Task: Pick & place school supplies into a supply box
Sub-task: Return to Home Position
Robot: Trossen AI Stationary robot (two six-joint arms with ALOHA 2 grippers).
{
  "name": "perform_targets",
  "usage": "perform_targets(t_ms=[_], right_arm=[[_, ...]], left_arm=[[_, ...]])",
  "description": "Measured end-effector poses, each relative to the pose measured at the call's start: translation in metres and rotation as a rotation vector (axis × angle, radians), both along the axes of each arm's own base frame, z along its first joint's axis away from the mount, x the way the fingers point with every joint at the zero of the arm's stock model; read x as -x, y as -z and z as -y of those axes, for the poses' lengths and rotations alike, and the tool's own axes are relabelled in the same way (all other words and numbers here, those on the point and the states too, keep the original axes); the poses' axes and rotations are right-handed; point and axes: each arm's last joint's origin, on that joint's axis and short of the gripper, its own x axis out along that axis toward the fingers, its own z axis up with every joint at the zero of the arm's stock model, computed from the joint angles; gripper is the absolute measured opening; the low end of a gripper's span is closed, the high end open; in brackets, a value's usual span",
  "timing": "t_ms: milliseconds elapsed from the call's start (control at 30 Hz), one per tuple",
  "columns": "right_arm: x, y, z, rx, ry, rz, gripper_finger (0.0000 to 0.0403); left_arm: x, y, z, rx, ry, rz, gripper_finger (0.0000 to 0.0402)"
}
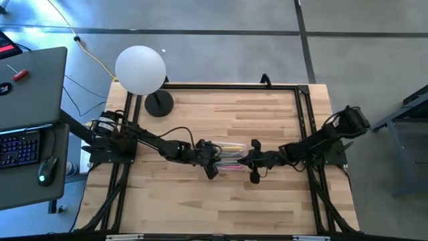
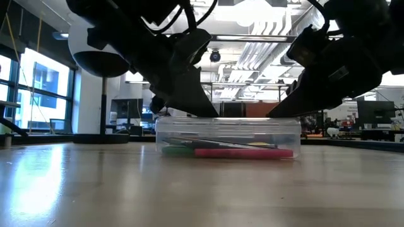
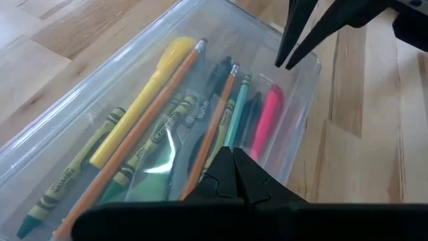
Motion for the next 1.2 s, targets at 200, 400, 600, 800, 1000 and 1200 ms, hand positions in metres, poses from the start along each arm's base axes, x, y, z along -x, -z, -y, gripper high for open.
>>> perform_targets(t_ms=[200, 400, 600, 800, 1000, 1200], right_arm=[[0.001, 0.001, -0.001, -0.013, -0.017, -0.006, 0.0000], [0.002, 0.002, -0.001, 0.002, -0.013, -0.021, 0.0000], [0.002, 0.002, -0.002, -0.002, -0.014, -0.019, 0.0000], [0.002, 0.002, -0.002, 0.002, -0.018, -0.014, 0.0000], [0.002, 0.002, -0.002, 0.001, -0.017, -0.014, 0.0000], [0.002, 0.002, -0.002, -0.003, -0.021, -0.011, 0.0000]], left_arm=[[0.000, 0.006, 0.000, 0.007, -0.004, -0.020, 0.0010], [-0.003, 0.012, 0.001, 0.015, -0.009, -0.004, 0.0010], [0.004, -0.029, 0.017, -0.070, 0.060, 0.069, 0.0010], [0.002, -0.031, 0.059, -0.073, 0.151, 0.085, 0.0010], [-0.005, -0.004, 0.079, -0.107, 0.158, 0.026, 0.0010], [-0.020, -0.002, 0.073, -0.138, 0.111, 0.033, 0.0010]])
